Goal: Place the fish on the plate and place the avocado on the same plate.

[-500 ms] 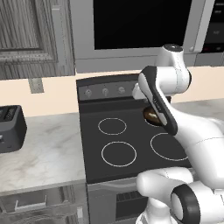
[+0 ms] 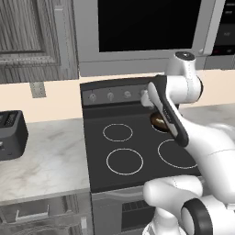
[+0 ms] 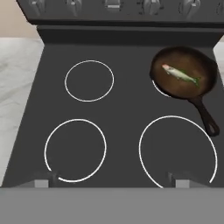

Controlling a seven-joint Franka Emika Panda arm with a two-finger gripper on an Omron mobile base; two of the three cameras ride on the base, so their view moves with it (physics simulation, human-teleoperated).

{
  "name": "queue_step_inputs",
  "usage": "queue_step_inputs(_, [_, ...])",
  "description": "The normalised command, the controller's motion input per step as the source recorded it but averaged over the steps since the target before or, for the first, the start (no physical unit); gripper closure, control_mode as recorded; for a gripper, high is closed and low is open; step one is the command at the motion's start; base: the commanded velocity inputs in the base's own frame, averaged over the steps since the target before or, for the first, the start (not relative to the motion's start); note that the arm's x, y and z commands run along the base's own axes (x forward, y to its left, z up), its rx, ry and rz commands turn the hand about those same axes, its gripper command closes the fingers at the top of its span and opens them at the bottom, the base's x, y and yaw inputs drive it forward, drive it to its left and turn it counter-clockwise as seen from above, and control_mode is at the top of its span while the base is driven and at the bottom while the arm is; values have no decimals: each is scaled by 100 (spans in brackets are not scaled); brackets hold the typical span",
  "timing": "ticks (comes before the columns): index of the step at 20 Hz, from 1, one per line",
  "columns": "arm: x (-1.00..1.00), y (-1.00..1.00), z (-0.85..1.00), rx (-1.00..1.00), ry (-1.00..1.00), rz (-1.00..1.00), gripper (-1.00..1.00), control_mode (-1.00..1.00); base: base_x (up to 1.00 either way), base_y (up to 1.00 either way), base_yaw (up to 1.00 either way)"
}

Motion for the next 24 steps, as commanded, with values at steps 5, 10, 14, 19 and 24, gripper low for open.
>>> queue_step_inputs(5, [3, -29, -32, -7, -2, 1, -100, -100, 0, 0, 0])
queue_step_inputs(10, [9, -37, -22, -5, 0, 0, -100, -100, 0, 0, 0])
queue_step_inputs(14, [23, -40, -9, -1, -2, 0, -100, -100, 0, 0, 0])
queue_step_inputs(19, [36, -44, -1, 0, 0, 0, -100, -100, 0, 0, 0])
queue_step_inputs(24, [47, -39, -6, -3, 0, 0, -100, -100, 0, 0, 0])
